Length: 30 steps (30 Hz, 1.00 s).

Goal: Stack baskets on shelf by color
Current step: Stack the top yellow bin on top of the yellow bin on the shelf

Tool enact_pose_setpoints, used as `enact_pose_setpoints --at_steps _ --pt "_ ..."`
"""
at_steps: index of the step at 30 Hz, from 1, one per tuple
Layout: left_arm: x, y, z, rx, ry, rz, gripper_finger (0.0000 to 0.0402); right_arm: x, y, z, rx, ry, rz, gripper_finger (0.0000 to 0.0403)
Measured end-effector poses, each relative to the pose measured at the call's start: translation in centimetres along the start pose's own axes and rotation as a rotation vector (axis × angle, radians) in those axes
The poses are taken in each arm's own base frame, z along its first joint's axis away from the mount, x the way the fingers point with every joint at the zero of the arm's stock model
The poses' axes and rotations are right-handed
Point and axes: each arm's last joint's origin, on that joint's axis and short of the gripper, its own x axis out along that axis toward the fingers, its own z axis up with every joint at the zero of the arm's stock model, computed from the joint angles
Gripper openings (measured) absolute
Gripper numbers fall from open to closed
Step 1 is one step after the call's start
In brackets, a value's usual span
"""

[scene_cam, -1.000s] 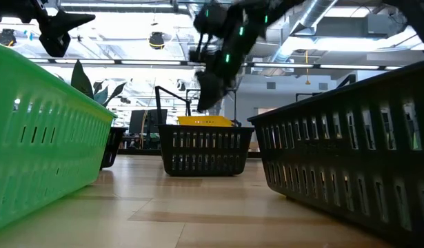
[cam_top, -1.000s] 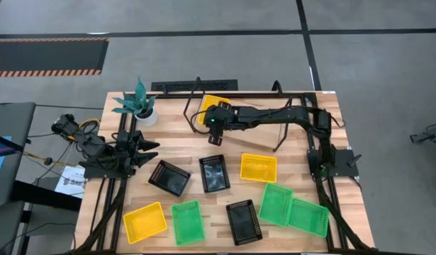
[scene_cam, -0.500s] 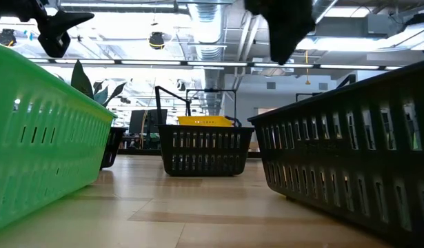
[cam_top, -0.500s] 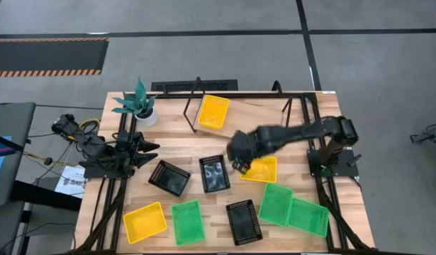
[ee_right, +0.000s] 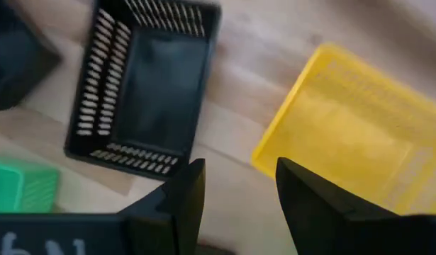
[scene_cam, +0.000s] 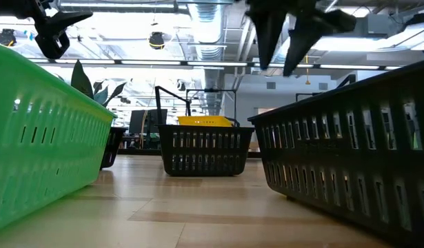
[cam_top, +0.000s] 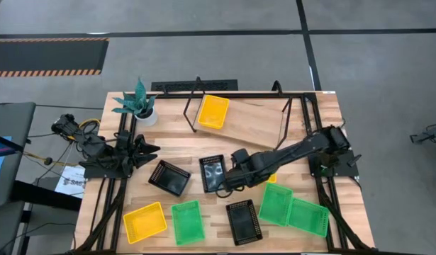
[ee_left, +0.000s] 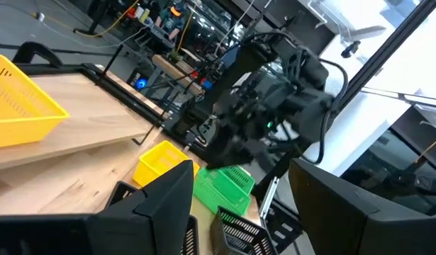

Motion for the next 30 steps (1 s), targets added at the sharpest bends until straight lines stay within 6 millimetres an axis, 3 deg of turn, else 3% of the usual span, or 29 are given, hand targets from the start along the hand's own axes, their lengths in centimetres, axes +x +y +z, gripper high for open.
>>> enact_pose_setpoints --at_steps 13,20,30 --pt "0.0 0.0 -0.1 0.046 0.004 0.006 0.0221 7.4 1.2 0.4 0.085 0.084 -0.195 0.0191" --pt "0.0 0.0 -0.1 0.115 0.004 0.005 0.0221 8.4 1.0 1.5 0.146 0.1 -0.217 0.017" --pt "0.0 0.1 -0.2 0.162 0.033 -0.014 0.0221 8.8 0.7 2.8 0.166 0.124 -0.215 0.0065"
